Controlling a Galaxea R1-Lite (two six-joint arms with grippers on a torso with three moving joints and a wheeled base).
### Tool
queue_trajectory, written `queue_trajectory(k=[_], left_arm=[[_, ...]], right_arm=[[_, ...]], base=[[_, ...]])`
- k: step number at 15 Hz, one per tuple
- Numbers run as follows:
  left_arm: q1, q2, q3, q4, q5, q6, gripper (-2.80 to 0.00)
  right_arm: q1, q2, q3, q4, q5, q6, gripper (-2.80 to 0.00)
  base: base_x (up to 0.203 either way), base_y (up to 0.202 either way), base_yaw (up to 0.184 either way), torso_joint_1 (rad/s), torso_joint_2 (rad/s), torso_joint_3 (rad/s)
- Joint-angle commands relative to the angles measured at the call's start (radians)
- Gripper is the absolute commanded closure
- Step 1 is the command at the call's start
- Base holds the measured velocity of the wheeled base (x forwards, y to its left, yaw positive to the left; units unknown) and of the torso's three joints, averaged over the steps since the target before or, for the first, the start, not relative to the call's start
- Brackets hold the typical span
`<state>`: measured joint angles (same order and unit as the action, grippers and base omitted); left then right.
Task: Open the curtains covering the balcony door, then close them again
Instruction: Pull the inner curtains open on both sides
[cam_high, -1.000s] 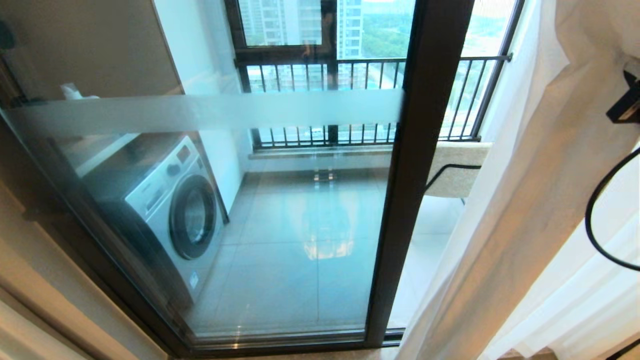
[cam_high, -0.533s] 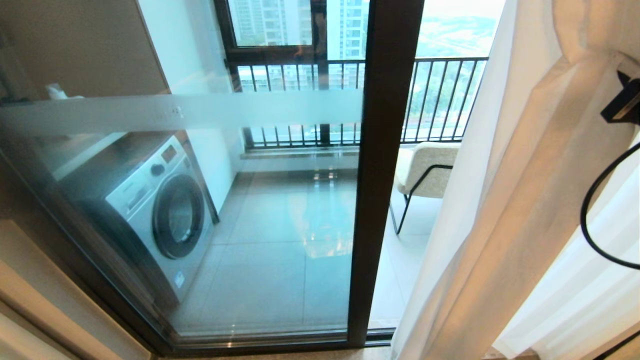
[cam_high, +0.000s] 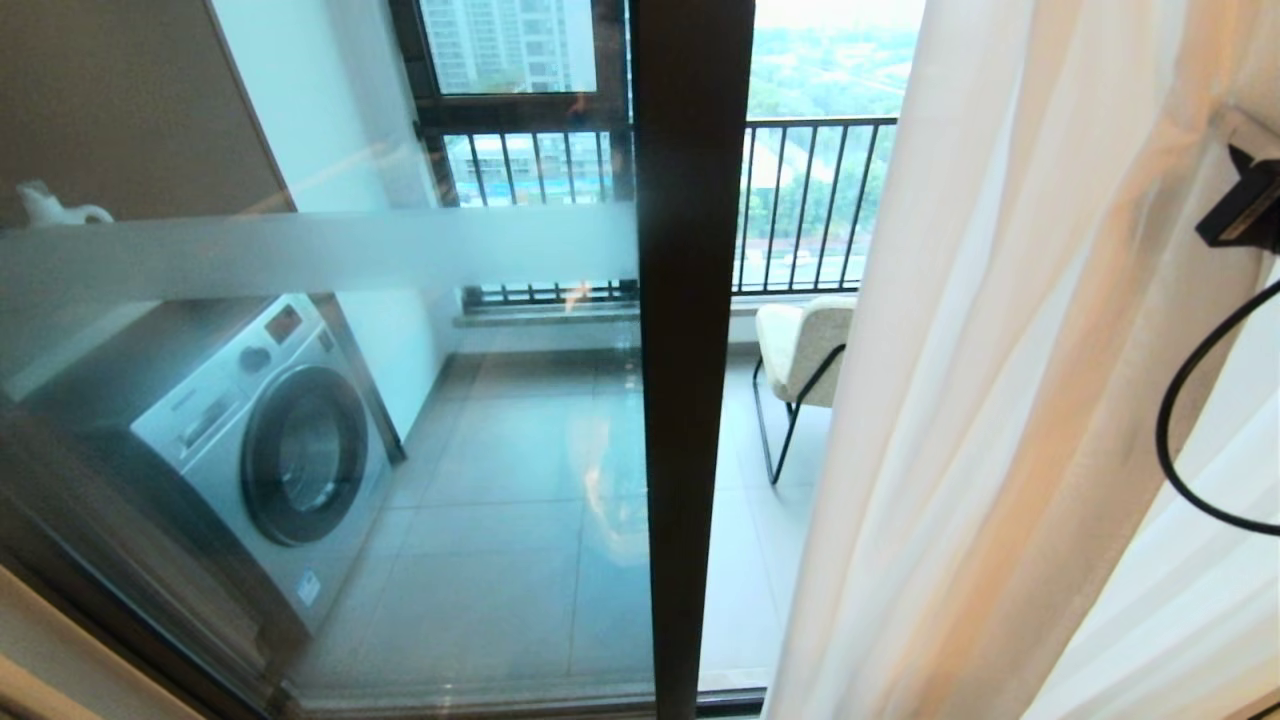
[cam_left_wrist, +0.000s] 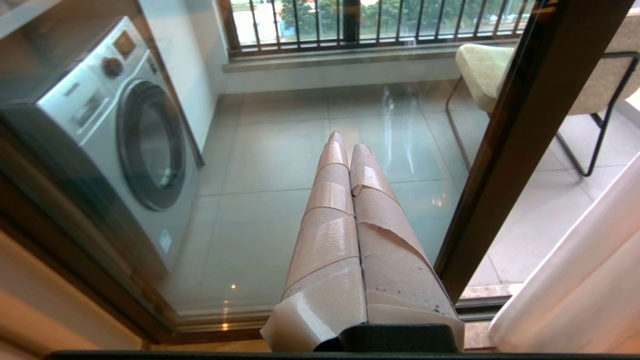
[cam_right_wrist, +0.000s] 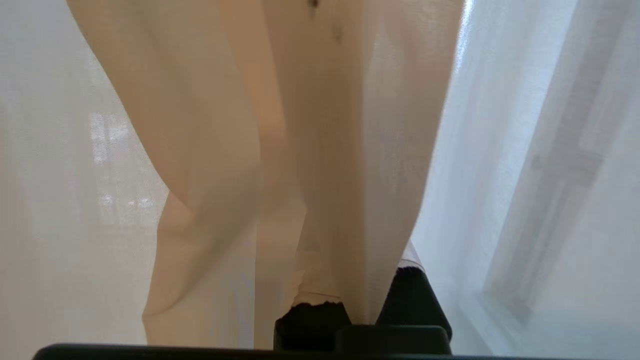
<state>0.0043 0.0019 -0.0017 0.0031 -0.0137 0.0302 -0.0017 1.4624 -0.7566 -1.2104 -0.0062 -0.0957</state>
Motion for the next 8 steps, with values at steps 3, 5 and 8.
queue_trajectory(k=[3,5,8], left_arm=[[0.000,0.000,0.000,0.000,0.000,0.000,0.00],[0.000,0.000,0.000,0.000,0.000,0.002,0.00],[0.000,0.000,0.000,0.002,0.000,0.004,0.00]], right_arm=[[0.000,-0.005,-0.007,-0.008,0.000,0.001,0.00],[0.003,-0.021,0.008,-0.008,0.000,0.001,0.00],[0.008,-0.022,0.025,-0.008,0.000,-0.001,0.00]], base=[[0.181,-0.181,0.001,0.009,0.00,0.004],[0.093,-0.113,0.014,0.008,0.00,0.005],[0.003,-0.021,0.002,0.004,0.00,-0.001]])
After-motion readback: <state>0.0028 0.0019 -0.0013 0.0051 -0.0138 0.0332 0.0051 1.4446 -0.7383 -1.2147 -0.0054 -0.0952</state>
